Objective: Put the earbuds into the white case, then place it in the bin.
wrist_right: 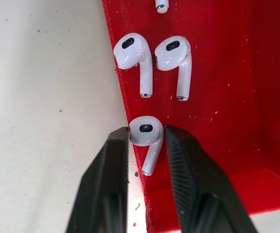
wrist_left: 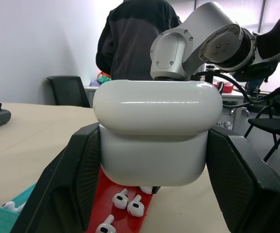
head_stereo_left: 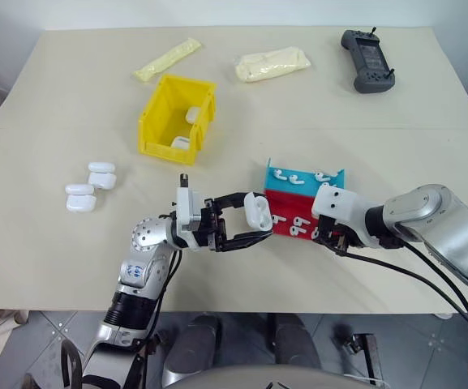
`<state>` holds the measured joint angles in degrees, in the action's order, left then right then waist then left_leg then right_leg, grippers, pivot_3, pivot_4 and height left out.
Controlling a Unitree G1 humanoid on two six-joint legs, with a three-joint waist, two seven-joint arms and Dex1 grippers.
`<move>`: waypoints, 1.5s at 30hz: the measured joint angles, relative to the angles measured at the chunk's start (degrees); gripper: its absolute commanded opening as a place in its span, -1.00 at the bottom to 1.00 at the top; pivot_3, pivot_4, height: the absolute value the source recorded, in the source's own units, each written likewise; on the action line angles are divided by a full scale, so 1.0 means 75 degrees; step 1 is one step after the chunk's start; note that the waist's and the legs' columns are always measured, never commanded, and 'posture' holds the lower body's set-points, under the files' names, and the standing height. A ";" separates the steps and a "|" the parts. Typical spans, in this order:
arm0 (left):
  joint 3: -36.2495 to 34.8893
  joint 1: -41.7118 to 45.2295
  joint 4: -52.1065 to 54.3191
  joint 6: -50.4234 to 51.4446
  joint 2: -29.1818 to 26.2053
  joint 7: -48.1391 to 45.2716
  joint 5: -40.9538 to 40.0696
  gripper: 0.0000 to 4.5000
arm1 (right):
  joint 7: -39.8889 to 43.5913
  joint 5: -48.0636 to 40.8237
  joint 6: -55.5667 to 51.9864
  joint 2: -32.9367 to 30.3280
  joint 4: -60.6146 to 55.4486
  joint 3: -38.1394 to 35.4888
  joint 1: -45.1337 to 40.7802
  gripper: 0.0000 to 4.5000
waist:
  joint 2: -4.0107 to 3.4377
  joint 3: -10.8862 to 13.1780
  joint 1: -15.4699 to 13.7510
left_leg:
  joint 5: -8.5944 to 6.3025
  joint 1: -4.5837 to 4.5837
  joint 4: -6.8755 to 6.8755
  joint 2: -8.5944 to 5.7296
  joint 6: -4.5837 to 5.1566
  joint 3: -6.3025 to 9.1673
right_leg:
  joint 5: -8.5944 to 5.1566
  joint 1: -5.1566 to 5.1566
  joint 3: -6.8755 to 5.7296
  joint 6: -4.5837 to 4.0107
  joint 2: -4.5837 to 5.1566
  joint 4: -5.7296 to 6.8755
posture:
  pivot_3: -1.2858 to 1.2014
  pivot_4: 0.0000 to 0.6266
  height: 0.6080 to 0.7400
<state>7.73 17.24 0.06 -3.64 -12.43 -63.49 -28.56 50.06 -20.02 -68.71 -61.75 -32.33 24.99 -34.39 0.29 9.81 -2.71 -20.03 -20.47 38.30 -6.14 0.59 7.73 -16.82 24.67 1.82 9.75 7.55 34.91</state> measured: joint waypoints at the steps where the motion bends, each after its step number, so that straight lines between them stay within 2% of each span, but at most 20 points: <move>1: 0.0000 0.0000 0.0007 0.0004 0.0000 0.0017 -0.0001 0.25 | -0.0015 0.0026 0.0003 0.0000 -0.0013 0.0000 0.0008 -0.42 | 0.0000 0.0000 0.0000 | 0.0000 0.0000 0.0000 0.0000 0.0000 0.0000 | 0.0000 0.0000 0.0000 0.0000 0.0000 0.0000 | 0.03 -0.52 1.00; 10: 0.0000 0.0000 0.0180 0.0075 -0.0005 0.0036 -0.0003 0.25 | -0.0106 0.0135 0.0004 0.0062 -0.0082 0.0042 0.0019 -0.42 | 0.0000 0.0000 0.0006 | 0.0000 0.0000 0.0000 0.0001 0.0000 -0.0001 | 0.0000 0.0000 0.0000 0.0000 -0.0001 0.0000 | 0.03 -0.52 1.00; 14: 0.0000 0.0000 0.0180 0.0099 -0.0011 0.0031 -0.0003 0.25 | -0.0139 0.0149 0.0011 0.0140 -0.0158 0.0043 0.0063 -0.77 | 0.0001 0.0000 0.0009 | 0.0000 0.0001 0.0000 0.0001 0.0000 -0.0001 | 0.0000 -0.0001 0.0000 0.0000 -0.0001 0.0000 | 0.03 -0.52 1.00; 22: 0.0003 0.0057 0.0178 0.0181 -0.0104 -0.0078 -0.0013 0.25 | -0.0313 0.0123 -0.0031 0.0239 -0.0298 -0.0131 0.0251 -0.77 | 0.0001 -0.0001 0.0003 | 0.0000 0.0001 0.0000 0.0000 0.0000 -0.0001 | 0.0000 -0.0001 0.0000 0.0000 0.0000 0.0000 | 0.03 -0.52 1.00; 25: -0.0003 0.0149 0.0157 0.0280 -0.0167 -0.0187 -0.0050 0.25 | -0.0161 -0.0272 0.0033 0.0236 -0.0412 -0.0973 0.0727 -0.77 | 0.0001 0.0000 -0.0014 | 0.0000 -0.0001 -0.0001 -0.0002 0.0001 -0.0001 | 0.0001 0.0000 0.0001 0.0001 0.0001 -0.0001 | 0.03 -0.52 1.00; 29: -0.0054 0.0365 0.0105 0.0418 -0.0200 -0.0348 -0.0106 0.25 | 0.0227 -0.0878 0.1133 0.0399 -0.0674 -0.3037 0.1665 -0.77 | 0.0006 0.0000 -0.0040 | -0.0001 -0.0001 -0.0002 -0.0001 0.0002 0.0000 | 0.0002 -0.0005 -0.0001 0.0004 -0.0001 -0.0006 | 0.03 -0.52 1.00; 31: -0.0078 0.0416 0.0008 0.0493 -0.0236 -0.0460 -0.0150 0.25 | 0.0212 -0.0967 0.1860 0.0841 -0.0709 -0.3892 0.2491 -0.77 | 0.0019 -0.0001 -0.0055 | -0.0001 0.0002 -0.0005 0.0001 0.0002 0.0002 | 0.0002 -0.0010 -0.0004 0.0004 -0.0003 -0.0008 | 0.03 -0.52 1.00; 34: -0.0102 0.0452 -0.0147 0.0630 -0.0291 -0.0654 -0.0189 0.25 | 0.0169 -0.1574 0.3022 0.2507 -0.0559 -0.5020 0.3564 -0.77 | 0.0027 0.0002 -0.0037 | 0.0000 0.0004 -0.0003 -0.0002 0.0004 -0.0002 | 0.0004 -0.0009 0.0005 0.0007 -0.0001 -0.0001 | 0.03 -0.52 1.00; 35: -0.0094 0.0498 -0.0162 0.0671 -0.0275 -0.0679 -0.0189 0.25 | 0.0056 -0.1784 0.3411 0.3123 -0.0545 -0.5308 0.3766 -0.77 | 0.0027 0.0002 -0.0013 | 0.0000 0.0008 -0.0001 0.0001 0.0004 -0.0004 | 0.0004 -0.0011 0.0006 0.0007 -0.0004 0.0001 | 0.03 -0.52 1.00; 38: -0.0065 0.0693 -0.0190 0.0753 -0.0214 -0.0781 -0.0202 0.25 | -0.0291 -0.2177 0.4242 0.4229 -0.0488 -0.5678 0.3886 -0.77 | 0.0029 0.0001 0.0038 | 0.0003 0.0019 0.0002 0.0008 -0.0002 -0.0007 | 0.0005 -0.0016 0.0009 0.0008 -0.0012 0.0010 | 0.03 -0.52 1.00; 42: -0.0053 0.0909 -0.0383 0.0940 -0.0160 -0.0897 -0.0233 0.25 | -0.1077 -0.2658 0.5122 0.5916 -0.0646 -0.5284 0.3860 -0.77 | 0.0022 0.0003 0.0186 | 0.0006 0.0023 -0.0006 0.0009 -0.0011 -0.0002 | 0.0004 -0.0009 0.0011 0.0006 -0.0013 0.0022 | 0.03 -0.52 1.00; 45: -0.0062 0.0988 -0.0404 0.1042 -0.0156 -0.0951 -0.0236 0.25 | -0.1526 -0.2675 0.5365 0.6248 -0.0860 -0.4803 0.3868 -0.77 | 0.0021 0.0002 0.0212 | 0.0005 0.0023 -0.0010 0.0006 -0.0010 -0.0001 | 0.0004 -0.0009 0.0012 0.0005 -0.0012 0.0023 | 0.03 -0.52 1.00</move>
<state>7.27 24.65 -2.97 4.17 -13.60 -70.62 -30.33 38.62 -40.09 -28.48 -14.88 -38.78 -11.03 -5.38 0.44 9.82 -1.12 -19.99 -20.30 38.23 -6.09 0.51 7.72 -16.79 24.60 1.91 9.79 7.47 35.08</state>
